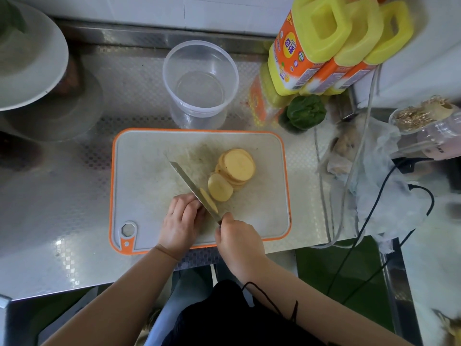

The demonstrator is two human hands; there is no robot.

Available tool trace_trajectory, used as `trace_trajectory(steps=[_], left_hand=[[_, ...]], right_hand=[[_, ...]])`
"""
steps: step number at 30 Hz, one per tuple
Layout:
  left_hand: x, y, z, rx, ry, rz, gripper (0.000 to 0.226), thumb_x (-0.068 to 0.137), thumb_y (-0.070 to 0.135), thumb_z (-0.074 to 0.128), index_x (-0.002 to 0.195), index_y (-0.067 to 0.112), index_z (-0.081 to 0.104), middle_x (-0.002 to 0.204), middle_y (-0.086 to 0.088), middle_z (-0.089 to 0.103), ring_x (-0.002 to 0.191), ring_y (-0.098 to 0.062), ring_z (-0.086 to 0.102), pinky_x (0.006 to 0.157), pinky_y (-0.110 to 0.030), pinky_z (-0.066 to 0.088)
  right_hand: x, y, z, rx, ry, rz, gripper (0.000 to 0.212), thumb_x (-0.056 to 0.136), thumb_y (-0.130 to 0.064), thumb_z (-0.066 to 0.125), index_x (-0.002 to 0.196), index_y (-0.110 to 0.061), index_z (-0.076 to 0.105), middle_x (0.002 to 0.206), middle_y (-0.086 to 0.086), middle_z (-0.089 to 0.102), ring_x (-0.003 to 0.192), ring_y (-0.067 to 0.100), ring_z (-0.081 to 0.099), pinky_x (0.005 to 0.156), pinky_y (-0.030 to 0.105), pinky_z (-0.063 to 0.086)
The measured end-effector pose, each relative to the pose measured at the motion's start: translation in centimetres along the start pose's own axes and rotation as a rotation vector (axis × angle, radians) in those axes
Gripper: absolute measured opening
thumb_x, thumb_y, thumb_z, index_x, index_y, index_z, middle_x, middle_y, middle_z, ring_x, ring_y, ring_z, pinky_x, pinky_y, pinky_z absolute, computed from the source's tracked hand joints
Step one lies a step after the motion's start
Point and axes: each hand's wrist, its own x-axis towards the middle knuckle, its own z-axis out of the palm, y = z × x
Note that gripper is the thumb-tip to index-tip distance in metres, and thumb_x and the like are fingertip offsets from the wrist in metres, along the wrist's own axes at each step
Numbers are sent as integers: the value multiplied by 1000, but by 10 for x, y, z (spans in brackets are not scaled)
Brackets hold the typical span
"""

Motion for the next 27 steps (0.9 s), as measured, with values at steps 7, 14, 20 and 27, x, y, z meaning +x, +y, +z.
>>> trace_trajectory(steps=[7, 14, 20, 27], left_hand=[[-3, 1, -1, 6, -10, 29, 11, 103, 12, 48, 113, 7, 52, 108, -9, 51, 89, -29, 53, 80, -34, 47], [-3, -1, -2, 111, -35, 49, 34, 95, 5, 55, 128, 12, 52, 107, -6, 48, 91, -28, 51, 78, -34, 46], [1, 5, -5, -21, -15, 19, 12, 103, 21, 50, 101, 10, 51, 104, -7, 50, 89, -25, 53, 81, -28, 43], [-3, 3, -4, 21, -35, 47, 9, 101, 18, 52, 99, 10, 52, 104, -8, 50, 86, -28, 53, 79, -30, 43]], right_hand=[[7, 5, 5, 39, -30, 43, 16, 99, -18, 42, 104, -7, 52, 97, 12, 65, 91, 31, 62, 66, 30, 31], [9, 11, 8, 7, 19, -11, 14, 98, -20, 46, 105, -10, 52, 95, 10, 67, 86, 29, 65, 64, 31, 37], [12, 16, 9, 46, 61, 11, 22, 99, -27, 42, 100, -9, 54, 89, 10, 65, 82, 31, 63, 61, 31, 36], [12, 13, 2, 32, 50, -16, 23, 99, -28, 42, 100, -8, 53, 89, 9, 65, 83, 30, 62, 61, 30, 35]])
